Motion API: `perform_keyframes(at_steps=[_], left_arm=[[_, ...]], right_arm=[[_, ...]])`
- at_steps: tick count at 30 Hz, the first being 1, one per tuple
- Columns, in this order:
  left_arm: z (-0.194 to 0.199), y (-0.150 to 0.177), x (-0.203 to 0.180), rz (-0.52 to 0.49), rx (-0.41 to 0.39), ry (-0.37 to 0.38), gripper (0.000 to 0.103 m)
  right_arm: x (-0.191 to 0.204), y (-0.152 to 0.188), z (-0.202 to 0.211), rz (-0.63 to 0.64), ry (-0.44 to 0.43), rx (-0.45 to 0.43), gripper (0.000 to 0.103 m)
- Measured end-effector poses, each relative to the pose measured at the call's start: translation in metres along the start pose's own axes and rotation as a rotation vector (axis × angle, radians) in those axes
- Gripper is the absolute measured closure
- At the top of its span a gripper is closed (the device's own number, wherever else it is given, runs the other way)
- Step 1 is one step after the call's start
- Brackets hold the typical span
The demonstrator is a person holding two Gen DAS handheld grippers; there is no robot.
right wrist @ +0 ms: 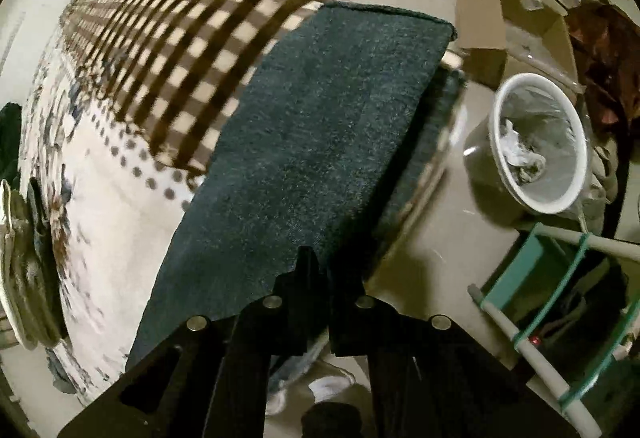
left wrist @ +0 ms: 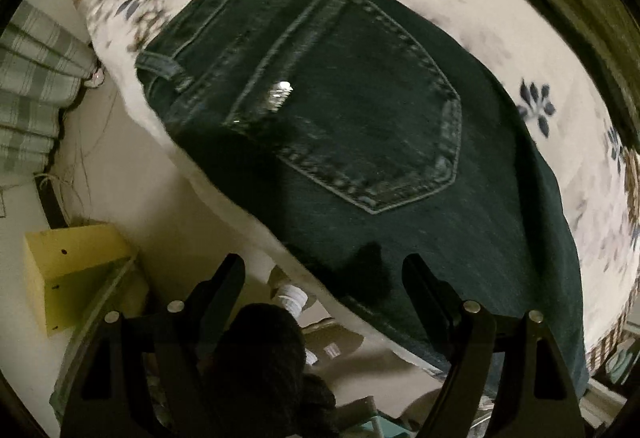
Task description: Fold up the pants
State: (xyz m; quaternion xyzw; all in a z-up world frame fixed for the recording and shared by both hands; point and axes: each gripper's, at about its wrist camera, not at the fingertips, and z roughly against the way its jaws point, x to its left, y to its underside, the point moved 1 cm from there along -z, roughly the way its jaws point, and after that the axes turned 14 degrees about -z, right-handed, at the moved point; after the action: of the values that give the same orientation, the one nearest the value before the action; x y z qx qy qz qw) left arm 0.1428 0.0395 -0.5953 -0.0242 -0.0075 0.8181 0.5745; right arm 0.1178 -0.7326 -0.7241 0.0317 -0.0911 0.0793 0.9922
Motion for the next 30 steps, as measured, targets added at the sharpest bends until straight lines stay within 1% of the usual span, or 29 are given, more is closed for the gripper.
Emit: perform_keyframes(at_steps=[2, 4, 5, 7, 8, 9, 10, 12, 15, 16, 17, 18, 19, 21, 22, 23, 24, 25, 27, 30], left_arm=[[0.001, -0.003, 0.006, 0.009, 0.0, -0.004, 0.023], [0.001, -0.006, 0.011, 0.025, 0.003, 0.003, 0.023], [0.0, -0.007, 0.015, 0.036, 0.004, 0.008, 0.023], [0.0, -0.011, 0.022, 0.06, 0.007, 0.021, 0.023], [0.001, -0.014, 0.023, 0.071, 0.005, 0.025, 0.023], [0.001, -0.016, 0.026, 0.084, -0.001, 0.031, 0.023], [0.001, -0.019, 0.028, 0.094, -0.007, 0.039, 0.023], [-0.005, -0.023, 0.033, 0.113, -0.008, 0.058, 0.023], [-0.016, -0.028, 0.041, 0.165, -0.026, 0.093, 0.024], [-0.019, -0.029, 0.045, 0.187, -0.038, 0.117, 0.035], [-0.021, -0.029, 0.046, 0.205, -0.049, 0.147, 0.053], [-0.022, -0.029, 0.047, 0.225, -0.056, 0.169, 0.053], [-0.021, -0.028, 0.049, 0.243, -0.061, 0.175, 0.056], [-0.019, -0.026, 0.051, 0.257, -0.077, 0.179, 0.065], [-0.019, -0.024, 0.054, 0.255, -0.079, 0.172, 0.074], [-0.018, -0.022, 0.056, 0.252, -0.083, 0.165, 0.083], [-0.016, -0.02, 0.058, 0.248, -0.093, 0.168, 0.086], [-0.014, -0.019, 0.061, 0.24, -0.102, 0.176, 0.089], [-0.011, -0.019, 0.063, 0.223, -0.109, 0.189, 0.091], [-0.005, -0.017, 0.066, 0.214, -0.103, 0.201, 0.092]], right_arm=[[-0.005, -0.005, -0.009, 0.0, 0.037, 0.012, 0.097], [-0.006, -0.007, -0.03, 0.016, 0.09, 0.069, 0.094], [-0.006, -0.008, -0.035, 0.004, 0.095, 0.085, 0.093], [-0.002, -0.007, -0.03, 0.0, 0.078, 0.086, 0.083], [0.004, 0.001, -0.023, 0.025, 0.054, 0.092, 0.078], [0.009, 0.008, -0.018, 0.04, 0.033, 0.098, 0.069], [0.015, 0.023, -0.011, 0.059, -0.004, 0.115, 0.065], [0.024, 0.05, -0.01, 0.086, -0.059, 0.186, 0.064], [0.035, 0.094, -0.027, 0.089, -0.105, 0.333, 0.064], [0.038, 0.109, -0.037, 0.078, -0.11, 0.373, 0.064], [0.039, 0.119, -0.045, 0.064, -0.108, 0.396, 0.064], [0.036, 0.127, -0.055, 0.036, -0.11, 0.413, 0.064], [0.036, 0.132, -0.06, 0.012, -0.123, 0.419, 0.064], [0.036, 0.14, -0.068, -0.003, -0.139, 0.406, 0.064], [0.035, 0.143, -0.071, -0.004, -0.137, 0.391, 0.068], [0.036, 0.146, -0.071, -0.004, -0.13, 0.374, 0.074], [0.037, 0.148, -0.072, 0.015, -0.106, 0.352, 0.091], [0.037, 0.151, -0.071, 0.037, -0.09, 0.333, 0.099], [0.039, 0.156, -0.067, 0.079, -0.063, 0.296, 0.101], [0.044, 0.163, -0.053, 0.147, -0.029, 0.27, 0.101]])
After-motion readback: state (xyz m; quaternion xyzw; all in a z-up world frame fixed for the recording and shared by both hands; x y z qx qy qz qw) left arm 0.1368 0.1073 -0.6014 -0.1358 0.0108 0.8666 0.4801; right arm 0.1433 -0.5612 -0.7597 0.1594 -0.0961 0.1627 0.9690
